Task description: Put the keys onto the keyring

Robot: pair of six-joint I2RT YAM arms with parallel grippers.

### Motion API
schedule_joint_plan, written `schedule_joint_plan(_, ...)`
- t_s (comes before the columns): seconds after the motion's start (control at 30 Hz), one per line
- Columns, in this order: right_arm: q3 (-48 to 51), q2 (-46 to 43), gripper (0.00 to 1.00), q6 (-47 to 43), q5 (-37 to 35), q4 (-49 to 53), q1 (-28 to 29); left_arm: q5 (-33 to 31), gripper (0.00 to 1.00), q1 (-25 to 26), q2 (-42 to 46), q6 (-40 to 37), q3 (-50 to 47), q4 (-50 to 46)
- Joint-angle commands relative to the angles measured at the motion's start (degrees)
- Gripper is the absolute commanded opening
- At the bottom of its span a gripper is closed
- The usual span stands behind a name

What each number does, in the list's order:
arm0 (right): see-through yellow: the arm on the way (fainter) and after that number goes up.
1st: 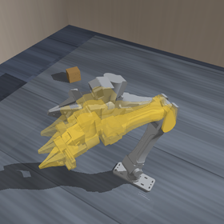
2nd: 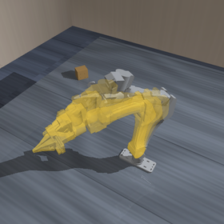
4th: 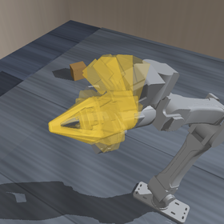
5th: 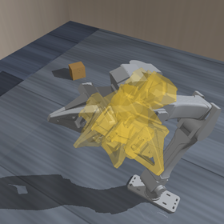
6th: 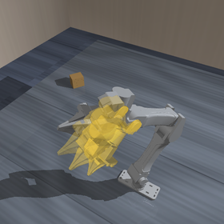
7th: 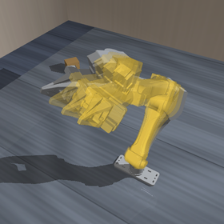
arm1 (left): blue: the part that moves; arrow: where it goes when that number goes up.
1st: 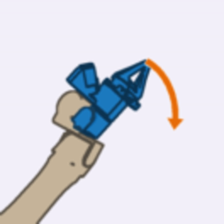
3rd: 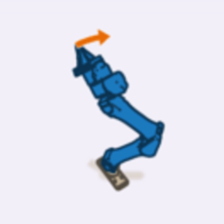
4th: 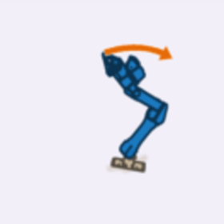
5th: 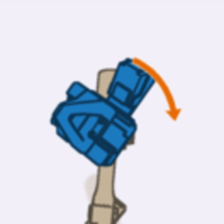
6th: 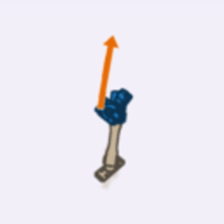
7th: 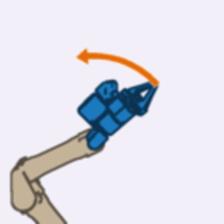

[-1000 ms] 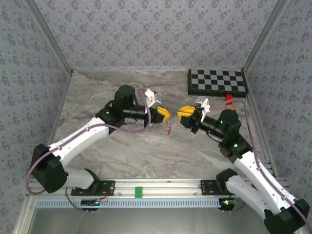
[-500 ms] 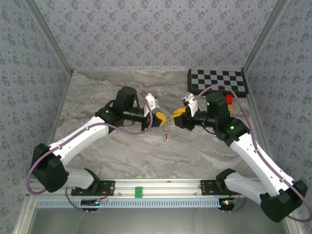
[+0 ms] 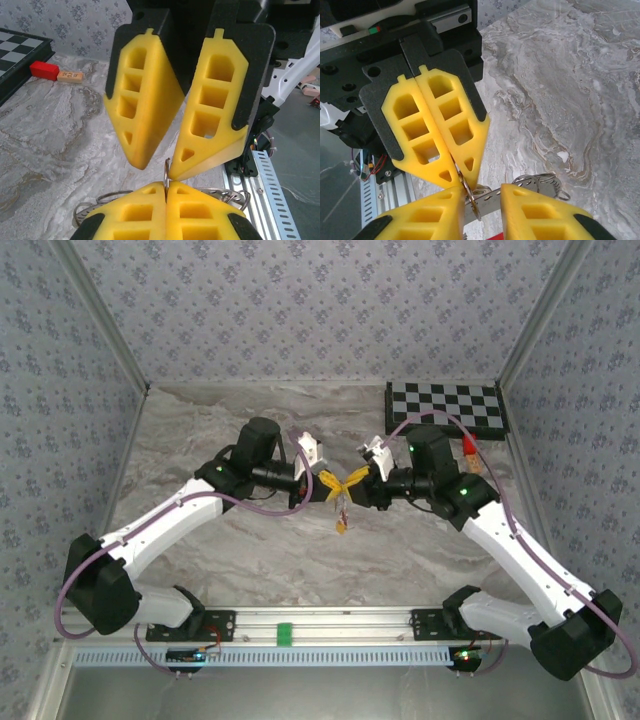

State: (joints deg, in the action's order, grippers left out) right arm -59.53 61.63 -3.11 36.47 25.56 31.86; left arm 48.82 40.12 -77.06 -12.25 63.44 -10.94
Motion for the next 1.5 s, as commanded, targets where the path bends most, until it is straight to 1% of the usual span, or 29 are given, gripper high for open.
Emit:
schedule_joint_plan(0.0,-2.1,0.2,0.21,-1.1,0.8,1.1,0.5,2.9,0.00,-0.1,0.2,-1.3,1.6,-0.1)
schedule_joint_plan(0.13,-1.8,0.1,0.18,-1.3,1.3,1.0,0.6,3.4,0.00,-0.1,-0.1,-1.3,1.9,-0.3)
schedule_joint_plan(0.4,-1.0,0.4,0.16,-2.0,3.9,1.0,1.0,4.0,0.00,-0.2,0.9,-0.8,1.4,0.8)
schedule_joint_plan(0.47,-0.5,0.3,0.13,-2.1,5.5,0.5,0.9,4.1,0.00,-0.2,1.4,-0.3,1.1,1.4)
schedule_joint_plan(0.57,0.4,0.3,0.03,-1.3,7.8,-1.1,0.9,4.3,0.00,-0.2,1.9,-0.2,0.8,2.0)
schedule_joint_plan(0.63,1.0,0.3,0.03,-0.9,8.7,-1.9,0.9,4.4,0.00,-0.1,2.3,0.0,0.6,2.3)
schedule_joint_plan(0.67,1.2,0.4,0.08,-0.7,9.3,-2.3,1.0,4.4,0.00,-0.2,2.5,0.0,0.5,2.3)
schedule_joint_plan(0.7,1.5,0.4,0.11,-0.6,10.0,-2.5,1.0,4.5,0.00,-0.2,2.7,0.1,0.4,2.5)
schedule_joint_plan(0.8,1.9,0.7,0.11,0.0,11.8,-3.4,0.9,4.5,0.00,-0.2,3.1,0.5,0.1,3.0)
schedule_joint_plan(0.83,2.2,0.8,0.11,0.2,12.3,-3.8,1.0,4.6,0.00,-0.2,3.2,0.6,0.0,3.3)
schedule_joint_plan(0.87,2.4,0.9,0.08,0.5,12.9,-4.2,1.0,4.6,0.00,-0.2,3.3,0.7,-0.1,3.5)
schedule_joint_plan(0.9,2.6,1.0,0.02,0.7,13.5,-4.7,0.9,4.7,0.00,-0.2,3.4,0.8,-0.1,3.6)
schedule_joint_plan(0.93,2.7,1.1,0.00,0.7,14.0,-5.0,0.9,4.7,0.00,-0.2,3.6,0.9,-0.1,3.7)
schedule_joint_plan(1.03,3.1,0.9,0.00,0.8,13.6,-5.5,1.0,4.9,0.00,-0.2,3.7,0.9,-0.1,3.7)
schedule_joint_plan(1.17,4.4,-0.8,0.00,0.5,10.4,-7.2,0.9,4.7,0.00,-0.2,3.9,1.0,-0.2,3.8)
schedule_joint_plan(1.2,5.1,-1.6,0.00,0.8,9.3,-8.2,0.9,4.7,0.04,-0.3,4.1,1.2,-0.2,4.0)
schedule_joint_plan(1.3,7.9,-4.4,0.00,1.2,7.2,-13.0,0.3,4.3,0.25,-0.9,4.9,3.6,-1.2,6.9)
schedule_joint_plan(1.4,12.1,-7.6,0.00,2.8,5.4,-20.4,-0.5,4.2,0.29,-2.0,6.4,7.2,-3.2,11.6)
schedule_joint_plan(1.47,15.0,-10.1,0.00,3.7,4.2,-25.7,-0.9,4.0,0.30,-2.5,7.2,8.6,-4.3,14.0)
